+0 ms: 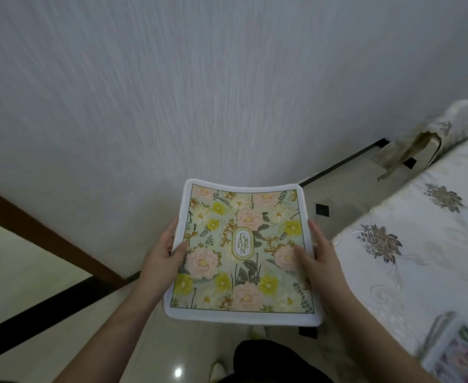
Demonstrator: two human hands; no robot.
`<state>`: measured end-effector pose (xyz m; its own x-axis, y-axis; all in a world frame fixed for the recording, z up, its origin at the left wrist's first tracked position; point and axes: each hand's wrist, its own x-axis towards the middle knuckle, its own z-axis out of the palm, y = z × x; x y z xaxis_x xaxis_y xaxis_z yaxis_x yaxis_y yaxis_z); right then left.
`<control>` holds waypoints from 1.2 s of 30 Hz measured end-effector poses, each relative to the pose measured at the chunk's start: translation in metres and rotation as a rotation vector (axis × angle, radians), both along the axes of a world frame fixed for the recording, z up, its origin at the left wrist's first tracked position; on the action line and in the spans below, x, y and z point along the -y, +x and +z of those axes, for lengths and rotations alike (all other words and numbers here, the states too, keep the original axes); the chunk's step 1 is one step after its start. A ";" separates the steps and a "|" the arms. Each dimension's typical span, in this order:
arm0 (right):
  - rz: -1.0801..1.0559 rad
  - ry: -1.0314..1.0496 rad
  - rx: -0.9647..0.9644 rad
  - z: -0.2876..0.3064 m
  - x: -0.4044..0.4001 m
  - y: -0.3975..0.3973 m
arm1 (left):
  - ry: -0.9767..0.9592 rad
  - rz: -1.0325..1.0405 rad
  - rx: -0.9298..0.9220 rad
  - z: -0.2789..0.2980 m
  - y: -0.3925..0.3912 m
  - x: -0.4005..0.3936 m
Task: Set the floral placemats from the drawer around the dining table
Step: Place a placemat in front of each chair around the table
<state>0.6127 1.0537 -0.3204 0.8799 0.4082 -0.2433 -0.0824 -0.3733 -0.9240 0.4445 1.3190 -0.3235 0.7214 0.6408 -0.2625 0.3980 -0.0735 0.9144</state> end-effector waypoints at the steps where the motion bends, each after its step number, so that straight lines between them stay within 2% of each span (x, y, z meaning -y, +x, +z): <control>1: -0.008 -0.002 -0.007 -0.003 -0.001 0.007 | 0.001 -0.009 0.004 0.001 0.009 -0.002; 8: -0.043 -0.107 0.011 -0.017 0.009 0.085 | -0.028 -0.093 0.013 0.000 0.103 -0.006; 18: -0.128 -0.051 -0.019 -0.020 0.017 0.193 | 0.012 -0.185 -0.018 0.008 0.238 -0.016; 21: -0.159 -0.050 -0.018 -0.020 0.018 0.210 | -0.030 -0.199 -0.036 0.007 0.267 -0.019; 25: -0.219 -0.092 -0.003 -0.021 0.012 0.228 | 0.037 -0.286 -0.056 0.006 0.305 -0.031; 31: -0.359 -0.172 0.024 -0.025 -0.001 0.260 | 0.010 -0.434 0.021 -0.002 0.376 -0.049; 36: -0.509 -0.157 0.021 -0.021 -0.021 0.275 | -0.040 -0.542 0.056 -0.001 0.434 -0.073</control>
<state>0.8881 1.0747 -0.3411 0.9625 -0.1120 -0.2470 -0.2711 -0.4245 -0.8639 0.8787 1.3918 -0.3245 0.9591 0.1637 -0.2311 0.2637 -0.2191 0.9394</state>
